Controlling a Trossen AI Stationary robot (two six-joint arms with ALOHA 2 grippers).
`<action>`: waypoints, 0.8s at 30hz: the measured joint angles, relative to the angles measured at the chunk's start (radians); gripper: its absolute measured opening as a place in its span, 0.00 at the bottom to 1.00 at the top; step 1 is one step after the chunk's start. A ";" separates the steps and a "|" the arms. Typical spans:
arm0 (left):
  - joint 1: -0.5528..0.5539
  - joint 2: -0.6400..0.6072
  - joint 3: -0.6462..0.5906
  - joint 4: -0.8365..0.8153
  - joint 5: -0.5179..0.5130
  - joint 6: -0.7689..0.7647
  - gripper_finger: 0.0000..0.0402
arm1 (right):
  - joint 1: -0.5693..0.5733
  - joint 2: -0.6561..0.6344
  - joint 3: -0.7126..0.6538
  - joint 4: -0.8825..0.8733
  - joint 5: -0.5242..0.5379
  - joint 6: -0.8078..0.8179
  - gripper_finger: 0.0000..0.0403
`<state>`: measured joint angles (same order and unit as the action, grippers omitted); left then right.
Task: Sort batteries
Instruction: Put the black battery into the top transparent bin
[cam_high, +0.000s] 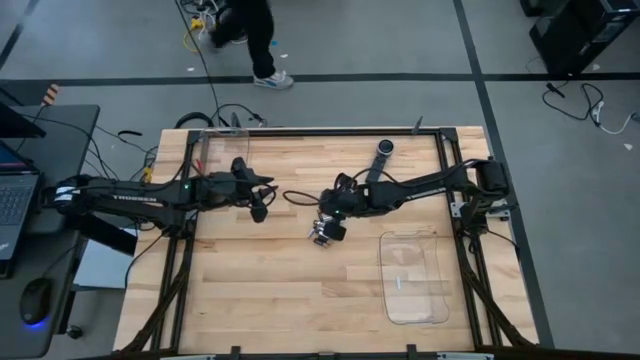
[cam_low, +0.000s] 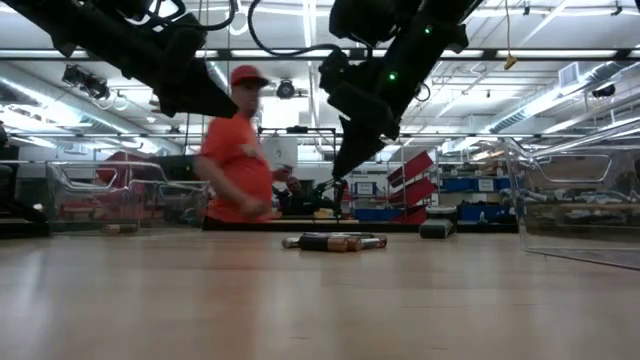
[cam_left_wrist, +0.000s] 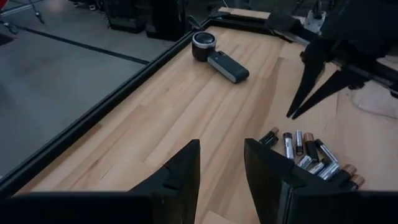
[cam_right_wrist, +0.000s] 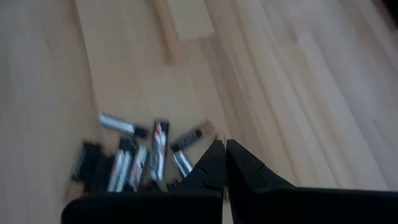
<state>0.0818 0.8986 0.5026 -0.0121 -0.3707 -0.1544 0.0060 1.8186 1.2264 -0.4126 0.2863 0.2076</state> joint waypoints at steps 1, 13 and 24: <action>0.000 0.000 0.000 -0.004 0.000 0.002 0.31 | 0.000 0.008 -0.003 -0.006 0.000 -0.009 0.02; -0.004 0.000 0.000 -0.024 0.000 0.050 0.31 | 0.003 0.010 -0.136 0.052 0.082 -0.129 0.08; -0.004 0.004 0.000 -0.024 0.000 0.072 0.31 | -0.026 0.008 -0.202 0.147 0.039 -0.104 0.14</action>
<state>0.0776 0.9024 0.5026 -0.0359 -0.3709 -0.0826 -0.0199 1.8271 1.0248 -0.2657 0.3258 0.1039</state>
